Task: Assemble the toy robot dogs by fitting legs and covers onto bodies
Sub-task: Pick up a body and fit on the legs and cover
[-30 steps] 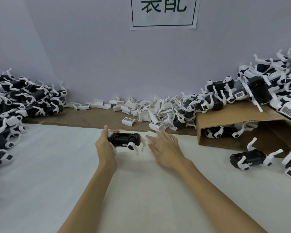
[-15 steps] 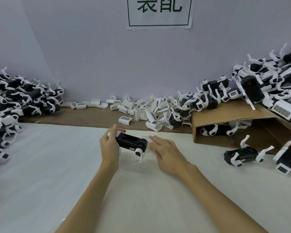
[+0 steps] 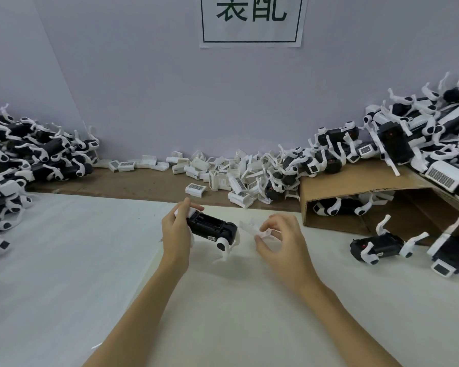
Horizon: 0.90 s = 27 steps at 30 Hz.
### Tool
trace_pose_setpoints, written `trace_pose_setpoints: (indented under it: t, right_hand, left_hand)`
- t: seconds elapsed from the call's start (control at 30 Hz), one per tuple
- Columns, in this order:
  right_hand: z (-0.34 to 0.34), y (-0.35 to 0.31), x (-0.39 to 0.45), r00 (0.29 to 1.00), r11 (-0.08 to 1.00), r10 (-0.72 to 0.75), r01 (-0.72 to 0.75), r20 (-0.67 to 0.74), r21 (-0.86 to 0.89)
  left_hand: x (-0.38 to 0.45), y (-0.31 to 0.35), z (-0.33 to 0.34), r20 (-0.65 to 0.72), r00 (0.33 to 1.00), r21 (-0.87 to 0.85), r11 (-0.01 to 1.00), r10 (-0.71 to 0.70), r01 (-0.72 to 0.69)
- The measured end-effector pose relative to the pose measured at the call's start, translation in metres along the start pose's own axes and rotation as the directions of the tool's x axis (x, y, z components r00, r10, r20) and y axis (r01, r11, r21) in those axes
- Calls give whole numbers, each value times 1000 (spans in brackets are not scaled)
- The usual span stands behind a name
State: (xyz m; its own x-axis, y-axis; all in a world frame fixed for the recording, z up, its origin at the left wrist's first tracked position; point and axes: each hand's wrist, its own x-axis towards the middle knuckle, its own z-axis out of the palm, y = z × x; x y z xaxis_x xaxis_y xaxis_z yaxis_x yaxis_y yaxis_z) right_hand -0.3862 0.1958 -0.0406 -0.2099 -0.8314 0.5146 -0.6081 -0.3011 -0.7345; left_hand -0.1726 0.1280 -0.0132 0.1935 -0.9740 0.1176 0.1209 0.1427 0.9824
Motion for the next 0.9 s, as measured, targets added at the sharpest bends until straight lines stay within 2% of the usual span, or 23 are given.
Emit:
trace_pose_setpoints:
  t: [0.03, 0.1, 0.17, 0.37, 0.73, 0.9]
  right_hand:
    - [-1, -1, -1, 997, 993, 65, -61, -37, 101]
    - [-5, -3, 1, 981, 938, 195, -180, -19, 295]
    - [-10, -4, 3, 969, 878, 245, -230, 18, 420]
    - [-15, -9, 1, 954, 775, 292, -280, 71, 567]
    - [-20, -26, -6, 982, 831, 127, -181, 137, 526]
    - [-9, -33, -14, 991, 920, 29, -77, 128, 385]
  left_hand:
    - [-2, 0, 2, 18, 1000, 2, 1000, -2, 2]
    - [-7, 0, 6, 58, 998, 0, 1000, 5, -5]
    - [-13, 0, 8, 97, 995, 3, 1000, 16, -16]
    - [-23, 0, 18, 171, 985, 14, 1000, 19, -22]
    - [-39, -1, 30, 208, 978, 33, 999, 34, -41]
    - [-40, -2, 31, 173, 984, 6, 999, 35, -36]
